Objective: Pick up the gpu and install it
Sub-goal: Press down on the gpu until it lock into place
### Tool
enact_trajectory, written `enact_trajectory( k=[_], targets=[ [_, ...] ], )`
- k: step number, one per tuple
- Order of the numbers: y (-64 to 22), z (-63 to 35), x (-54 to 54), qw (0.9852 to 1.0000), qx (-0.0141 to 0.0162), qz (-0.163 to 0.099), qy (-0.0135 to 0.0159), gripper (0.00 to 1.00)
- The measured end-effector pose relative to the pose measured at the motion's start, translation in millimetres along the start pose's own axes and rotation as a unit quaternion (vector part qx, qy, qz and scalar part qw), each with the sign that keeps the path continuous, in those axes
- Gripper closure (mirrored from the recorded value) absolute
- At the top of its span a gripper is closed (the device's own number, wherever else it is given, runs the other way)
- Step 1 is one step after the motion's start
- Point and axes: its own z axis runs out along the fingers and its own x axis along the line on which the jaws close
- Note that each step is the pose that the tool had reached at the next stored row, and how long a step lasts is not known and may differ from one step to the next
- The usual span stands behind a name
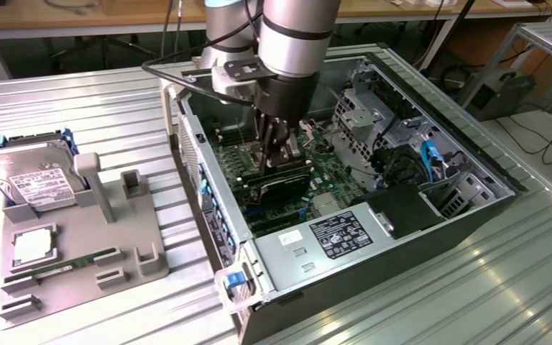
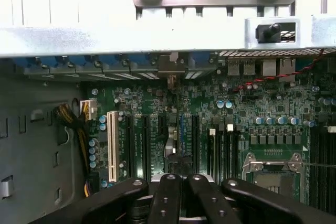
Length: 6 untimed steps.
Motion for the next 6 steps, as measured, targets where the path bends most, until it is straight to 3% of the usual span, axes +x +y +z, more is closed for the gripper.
enact_trajectory(
  k=[6],
  targets=[
    [0.0,-0.1,0.0,1.0000,0.0000,0.000,-0.0003,0.89]
  ],
)
